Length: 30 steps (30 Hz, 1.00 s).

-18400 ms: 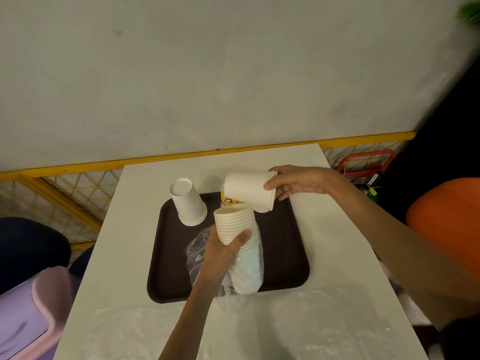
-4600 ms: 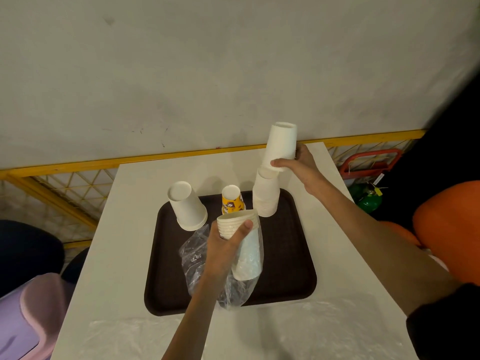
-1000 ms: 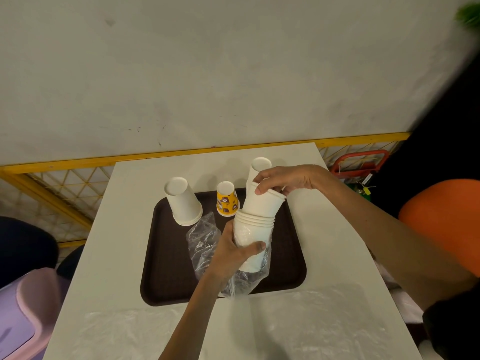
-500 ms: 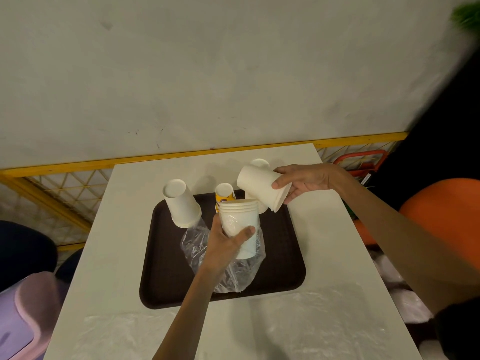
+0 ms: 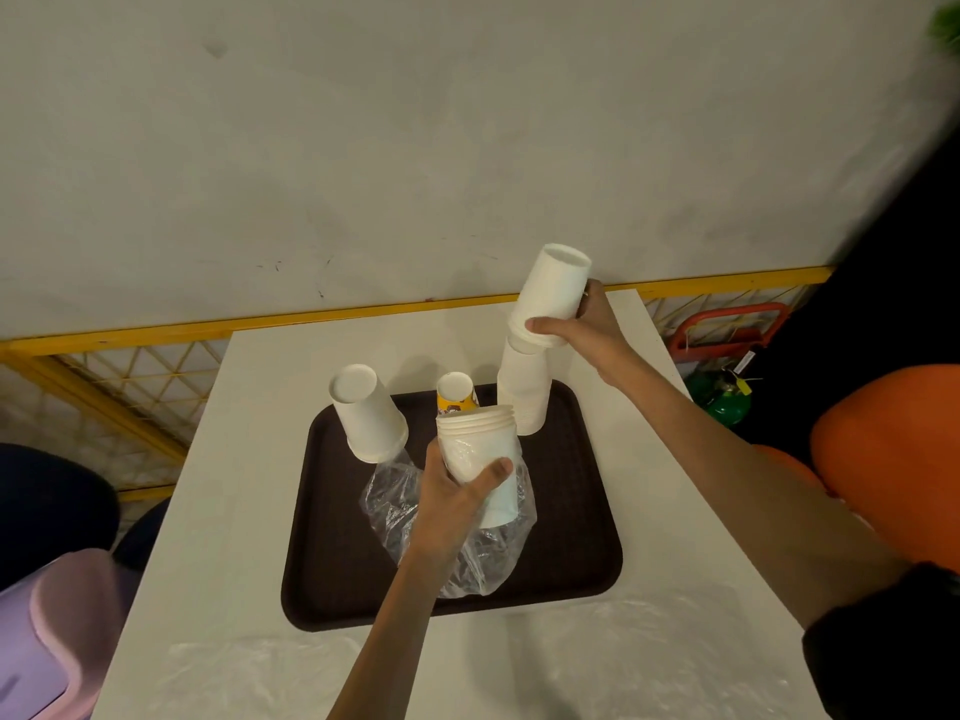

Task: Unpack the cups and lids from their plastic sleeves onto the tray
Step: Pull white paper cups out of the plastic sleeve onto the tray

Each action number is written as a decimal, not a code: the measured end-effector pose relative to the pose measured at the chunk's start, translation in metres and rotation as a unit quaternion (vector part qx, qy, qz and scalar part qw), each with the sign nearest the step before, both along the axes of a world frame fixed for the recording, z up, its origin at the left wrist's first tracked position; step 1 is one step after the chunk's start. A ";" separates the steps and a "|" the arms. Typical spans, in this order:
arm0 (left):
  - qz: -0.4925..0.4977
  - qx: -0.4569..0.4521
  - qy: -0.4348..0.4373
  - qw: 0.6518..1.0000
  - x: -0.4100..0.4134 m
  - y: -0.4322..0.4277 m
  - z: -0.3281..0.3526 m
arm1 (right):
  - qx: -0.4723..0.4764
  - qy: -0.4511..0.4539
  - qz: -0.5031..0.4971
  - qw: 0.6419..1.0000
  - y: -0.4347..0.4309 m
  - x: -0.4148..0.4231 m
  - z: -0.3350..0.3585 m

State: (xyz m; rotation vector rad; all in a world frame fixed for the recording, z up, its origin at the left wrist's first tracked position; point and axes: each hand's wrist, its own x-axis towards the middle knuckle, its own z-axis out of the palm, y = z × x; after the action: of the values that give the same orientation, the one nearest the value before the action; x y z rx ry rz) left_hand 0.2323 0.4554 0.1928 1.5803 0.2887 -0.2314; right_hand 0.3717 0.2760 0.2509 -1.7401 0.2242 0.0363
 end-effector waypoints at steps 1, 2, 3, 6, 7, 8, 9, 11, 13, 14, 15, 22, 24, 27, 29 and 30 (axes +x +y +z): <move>-0.002 0.001 0.000 1.000 0.000 0.000 -0.001 | -0.014 -0.002 -0.006 1.000 0.002 0.000 -0.006; -0.002 0.001 0.000 1.000 0.001 0.001 -0.002 | -0.032 -0.005 -0.009 0.999 0.005 0.002 -0.012; -0.002 0.004 0.000 1.000 0.002 0.001 -0.003 | -0.050 -0.009 -0.009 0.999 0.006 0.003 -0.018; 0.000 0.009 0.003 1.000 0.005 0.004 -0.006 | -0.110 -0.003 0.004 0.994 0.012 0.007 -0.034; 0.000 0.007 0.006 1.000 0.005 0.004 -0.007 | -0.128 0.005 0.011 0.992 0.012 0.007 -0.038; 0.000 0.004 0.008 1.000 0.005 0.004 -0.008 | -0.140 0.015 0.021 0.990 0.012 0.007 -0.043; -0.002 0.002 0.011 1.000 0.005 0.004 -0.010 | -0.145 0.025 0.035 0.988 0.011 0.006 -0.047; -0.005 -0.002 0.016 1.000 0.005 0.002 -0.012 | -0.137 0.044 0.060 0.988 0.007 0.004 -0.054; -0.008 -0.002 0.019 1.000 0.005 0.000 -0.013 | -0.124 0.033 0.043 0.991 0.004 0.002 -0.055; -0.012 0.002 0.019 1.000 0.005 -0.001 -0.012 | -0.120 0.009 0.017 0.993 0.004 0.001 -0.053; -0.017 0.004 0.018 1.000 0.005 -0.001 -0.012 | -0.122 -0.029 -0.014 0.992 0.004 0.000 -0.049; -0.041 -0.011 0.013 0.999 0.002 -0.008 -0.006 | -0.134 -0.110 0.128 0.976 0.021 -0.025 -0.002; -0.042 -0.019 0.013 0.999 -0.001 -0.010 -0.003 | -0.164 0.002 0.269 0.949 0.025 -0.030 0.008; -0.045 -0.031 0.006 0.998 -0.003 -0.009 0.001 | -0.206 0.103 0.376 0.897 0.030 -0.037 0.009; -0.047 -0.030 -0.001 0.998 -0.005 -0.007 0.002 | -0.218 0.122 0.403 0.881 0.030 -0.040 0.008; -0.051 -0.028 -0.005 0.998 -0.005 -0.006 0.002 | -0.215 0.130 0.412 0.876 0.030 -0.041 0.007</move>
State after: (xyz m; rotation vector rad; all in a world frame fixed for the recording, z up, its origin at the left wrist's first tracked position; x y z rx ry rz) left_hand 0.2269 0.4498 0.1948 1.5420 0.1921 -0.3079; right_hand 0.3305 0.3063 0.2581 -2.1585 -0.3632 0.9089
